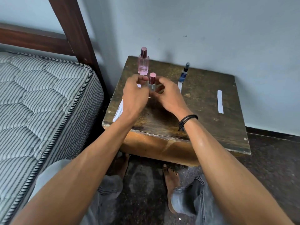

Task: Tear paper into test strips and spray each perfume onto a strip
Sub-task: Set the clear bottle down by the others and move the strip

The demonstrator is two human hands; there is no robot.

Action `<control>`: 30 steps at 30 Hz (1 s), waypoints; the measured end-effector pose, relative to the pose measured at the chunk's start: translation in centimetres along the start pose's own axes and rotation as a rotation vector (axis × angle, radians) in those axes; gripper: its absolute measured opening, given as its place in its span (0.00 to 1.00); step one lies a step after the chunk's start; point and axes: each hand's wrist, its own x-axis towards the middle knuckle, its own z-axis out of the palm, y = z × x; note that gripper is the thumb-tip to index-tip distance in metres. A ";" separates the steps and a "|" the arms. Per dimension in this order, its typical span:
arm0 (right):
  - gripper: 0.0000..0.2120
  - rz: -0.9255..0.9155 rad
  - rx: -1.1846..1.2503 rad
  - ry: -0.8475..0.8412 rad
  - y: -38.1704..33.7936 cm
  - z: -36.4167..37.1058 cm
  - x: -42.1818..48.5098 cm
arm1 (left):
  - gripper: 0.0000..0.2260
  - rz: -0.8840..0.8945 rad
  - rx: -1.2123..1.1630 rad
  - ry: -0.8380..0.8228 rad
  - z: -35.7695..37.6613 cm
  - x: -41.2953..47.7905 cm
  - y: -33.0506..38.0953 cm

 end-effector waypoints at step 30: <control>0.19 0.081 0.140 0.310 7.5 -11.7 -3.9 | 0.10 0.148 -0.145 -0.242 12.8 -2.2 2.6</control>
